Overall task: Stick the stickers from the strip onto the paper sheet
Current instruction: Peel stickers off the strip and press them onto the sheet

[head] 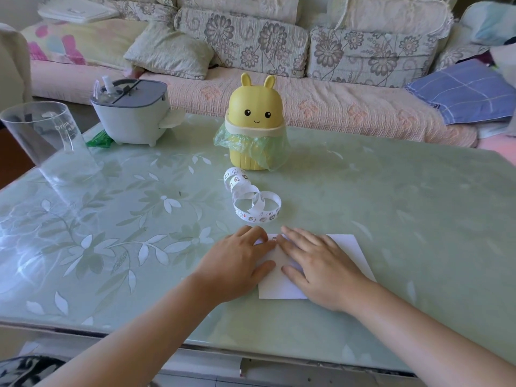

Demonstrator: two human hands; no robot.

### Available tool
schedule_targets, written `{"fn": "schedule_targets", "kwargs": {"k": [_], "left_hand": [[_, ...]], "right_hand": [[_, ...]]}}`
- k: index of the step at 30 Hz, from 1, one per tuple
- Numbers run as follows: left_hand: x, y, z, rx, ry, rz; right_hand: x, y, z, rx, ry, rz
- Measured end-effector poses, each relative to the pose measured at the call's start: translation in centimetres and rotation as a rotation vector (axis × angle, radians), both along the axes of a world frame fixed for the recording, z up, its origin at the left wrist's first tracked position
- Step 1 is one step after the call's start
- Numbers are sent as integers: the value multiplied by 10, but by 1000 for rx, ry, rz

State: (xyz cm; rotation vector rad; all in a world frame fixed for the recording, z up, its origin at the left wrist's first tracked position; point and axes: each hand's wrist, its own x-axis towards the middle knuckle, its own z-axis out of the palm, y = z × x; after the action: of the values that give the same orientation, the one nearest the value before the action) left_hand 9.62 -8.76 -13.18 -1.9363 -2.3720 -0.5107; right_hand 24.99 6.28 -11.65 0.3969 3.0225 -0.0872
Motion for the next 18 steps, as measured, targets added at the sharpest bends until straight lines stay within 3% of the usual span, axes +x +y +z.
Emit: {"fn": "schedule_targets", "kwargs": {"k": [11,18], "left_hand": [[4,0,-2,-112,161,20],[3,-4,-2,-212,83,60]], "right_hand": [[6,-1,1,-20,-52,-10],[3,-1,2,-26,-42,-30]]}}
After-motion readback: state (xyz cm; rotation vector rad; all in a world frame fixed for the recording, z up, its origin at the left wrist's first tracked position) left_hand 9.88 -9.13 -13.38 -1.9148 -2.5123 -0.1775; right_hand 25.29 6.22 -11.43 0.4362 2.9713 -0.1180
